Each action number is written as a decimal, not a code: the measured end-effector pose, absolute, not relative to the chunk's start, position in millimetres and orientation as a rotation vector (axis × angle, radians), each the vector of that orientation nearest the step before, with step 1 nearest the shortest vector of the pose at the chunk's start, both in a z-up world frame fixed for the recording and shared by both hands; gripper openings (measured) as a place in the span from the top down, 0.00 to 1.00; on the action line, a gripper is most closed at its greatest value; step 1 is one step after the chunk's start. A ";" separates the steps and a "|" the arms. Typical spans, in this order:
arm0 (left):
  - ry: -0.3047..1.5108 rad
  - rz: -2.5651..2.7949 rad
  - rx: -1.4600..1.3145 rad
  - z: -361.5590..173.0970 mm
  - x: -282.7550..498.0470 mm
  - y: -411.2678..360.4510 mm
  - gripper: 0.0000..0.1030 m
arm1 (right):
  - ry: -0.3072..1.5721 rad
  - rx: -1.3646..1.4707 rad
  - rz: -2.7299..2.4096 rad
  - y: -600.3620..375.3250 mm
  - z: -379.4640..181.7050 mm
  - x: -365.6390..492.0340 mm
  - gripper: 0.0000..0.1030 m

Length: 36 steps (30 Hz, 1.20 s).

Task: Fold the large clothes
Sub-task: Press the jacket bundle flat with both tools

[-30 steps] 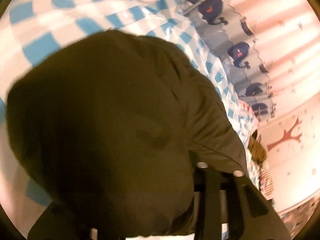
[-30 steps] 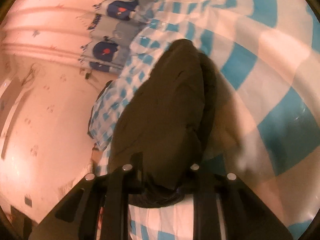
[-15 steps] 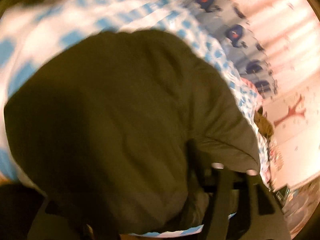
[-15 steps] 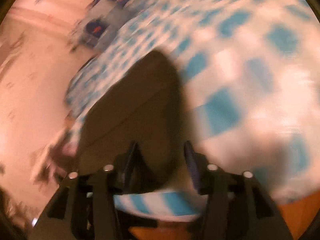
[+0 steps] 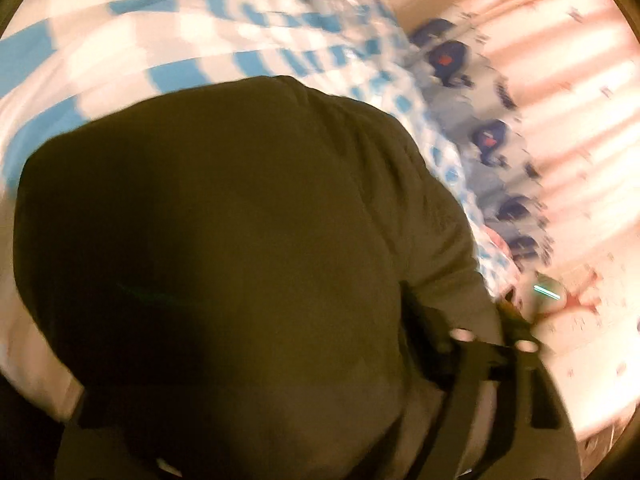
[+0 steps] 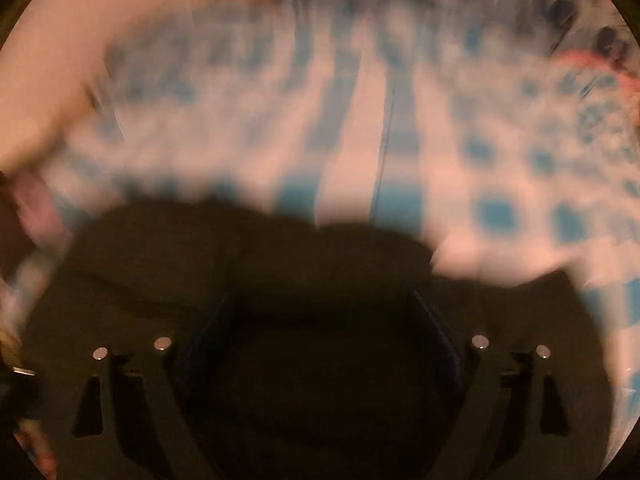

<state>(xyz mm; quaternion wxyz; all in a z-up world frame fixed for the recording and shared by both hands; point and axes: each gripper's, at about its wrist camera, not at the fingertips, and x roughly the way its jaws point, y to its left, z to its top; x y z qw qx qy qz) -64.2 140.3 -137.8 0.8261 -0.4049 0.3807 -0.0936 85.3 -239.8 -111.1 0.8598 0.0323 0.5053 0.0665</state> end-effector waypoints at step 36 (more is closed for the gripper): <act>0.538 -0.244 -0.464 -16.5 -56.2 79.4 0.83 | 0.880 -0.113 0.091 -224.1 -74.8 -30.1 0.05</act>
